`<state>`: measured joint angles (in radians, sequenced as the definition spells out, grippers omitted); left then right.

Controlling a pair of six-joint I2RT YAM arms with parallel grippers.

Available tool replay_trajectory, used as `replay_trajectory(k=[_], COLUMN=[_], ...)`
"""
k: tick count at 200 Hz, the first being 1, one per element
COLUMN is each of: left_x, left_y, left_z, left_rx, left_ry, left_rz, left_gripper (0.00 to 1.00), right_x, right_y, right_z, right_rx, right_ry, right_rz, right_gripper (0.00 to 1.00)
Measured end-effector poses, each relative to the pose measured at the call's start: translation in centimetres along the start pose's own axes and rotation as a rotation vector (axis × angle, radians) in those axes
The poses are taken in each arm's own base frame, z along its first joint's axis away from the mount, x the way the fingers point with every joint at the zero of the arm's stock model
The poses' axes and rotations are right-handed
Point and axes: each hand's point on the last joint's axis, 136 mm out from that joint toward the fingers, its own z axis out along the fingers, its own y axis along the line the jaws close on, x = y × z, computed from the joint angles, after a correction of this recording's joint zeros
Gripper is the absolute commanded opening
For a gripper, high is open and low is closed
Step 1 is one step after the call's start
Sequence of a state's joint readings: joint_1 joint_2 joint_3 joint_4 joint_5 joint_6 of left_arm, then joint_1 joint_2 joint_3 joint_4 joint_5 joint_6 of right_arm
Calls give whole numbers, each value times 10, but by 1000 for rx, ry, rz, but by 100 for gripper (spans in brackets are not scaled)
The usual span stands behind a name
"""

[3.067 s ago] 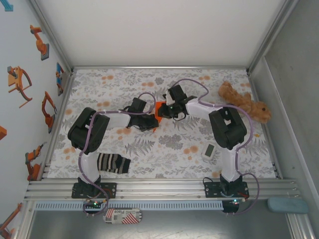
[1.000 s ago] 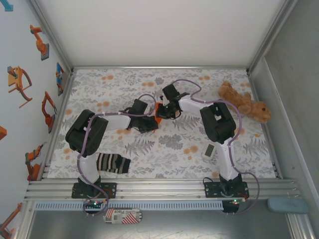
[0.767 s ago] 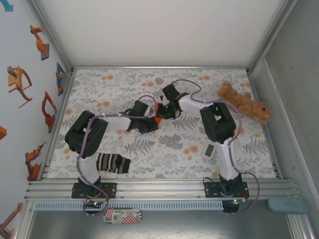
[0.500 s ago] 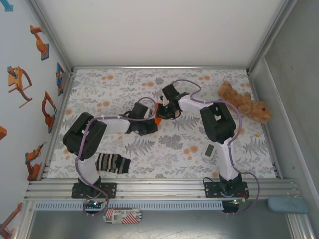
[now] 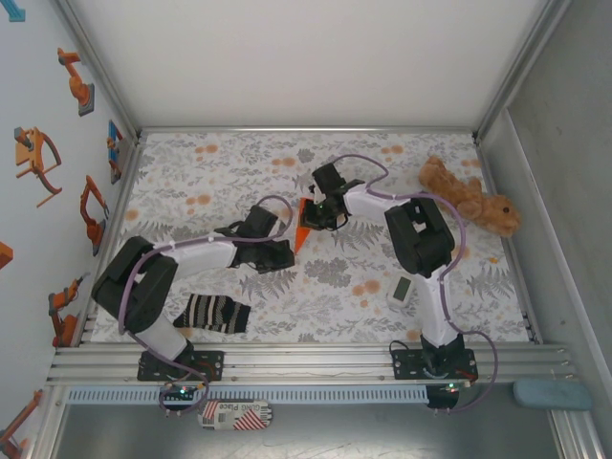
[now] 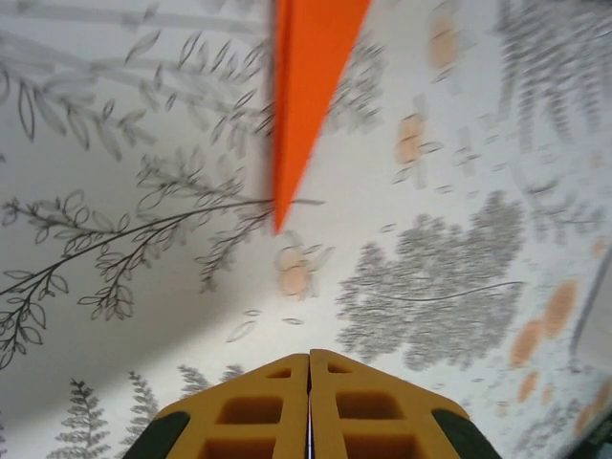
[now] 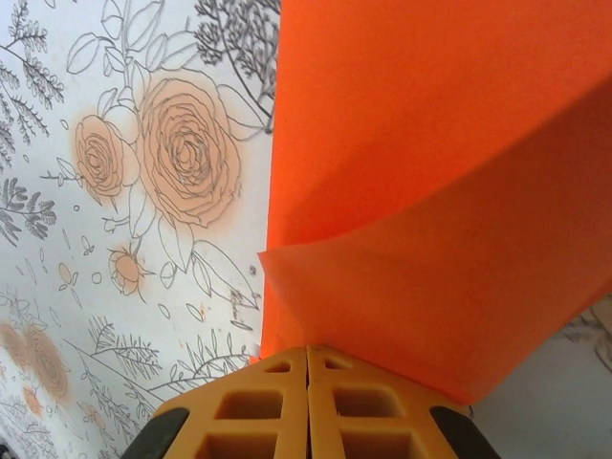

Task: Fold a paper plane with a square sheet of paper (pick it up from the middle)
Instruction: Fold the wing for the fifth time at the center of the table.

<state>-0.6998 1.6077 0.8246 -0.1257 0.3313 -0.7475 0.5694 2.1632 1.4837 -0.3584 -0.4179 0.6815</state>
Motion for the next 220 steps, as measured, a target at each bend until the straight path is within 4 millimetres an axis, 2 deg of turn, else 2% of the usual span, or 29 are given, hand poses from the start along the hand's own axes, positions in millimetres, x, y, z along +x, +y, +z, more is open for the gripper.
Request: replay_trajectory(k=[21,44,74,95,139,186,220], left_x=[-16,-27,-37,-42,-52,-52,-53], left_y=[-16,-22,-17,-15,-11,-7,-5], left_z=[-8,1,28,39,48,54,54], left_rx=[43,62,53,46,48,39,30], left_ry=[-63,-85,-74,-70,-82,-71,-77], left_rz=[14,1,-31,-45,-61,-73,-78], left_gripper=[8,7,5,4,3,1,0], right_x=[14,22,22,21,21,21,16], right_y=[-6,-9,-8,-8,-8,-8,-7], right_z=[-7,-9,-10,-10,-10,-12,-29], right_rx=[5,4,-1,-2,-2,5,12], right_ry=[-2,-10,-20,-20,-20,-18,-34], right_rz=[66,128,177,190,196,181,92], right_gripper=[6,5,5,5,5,5,5])
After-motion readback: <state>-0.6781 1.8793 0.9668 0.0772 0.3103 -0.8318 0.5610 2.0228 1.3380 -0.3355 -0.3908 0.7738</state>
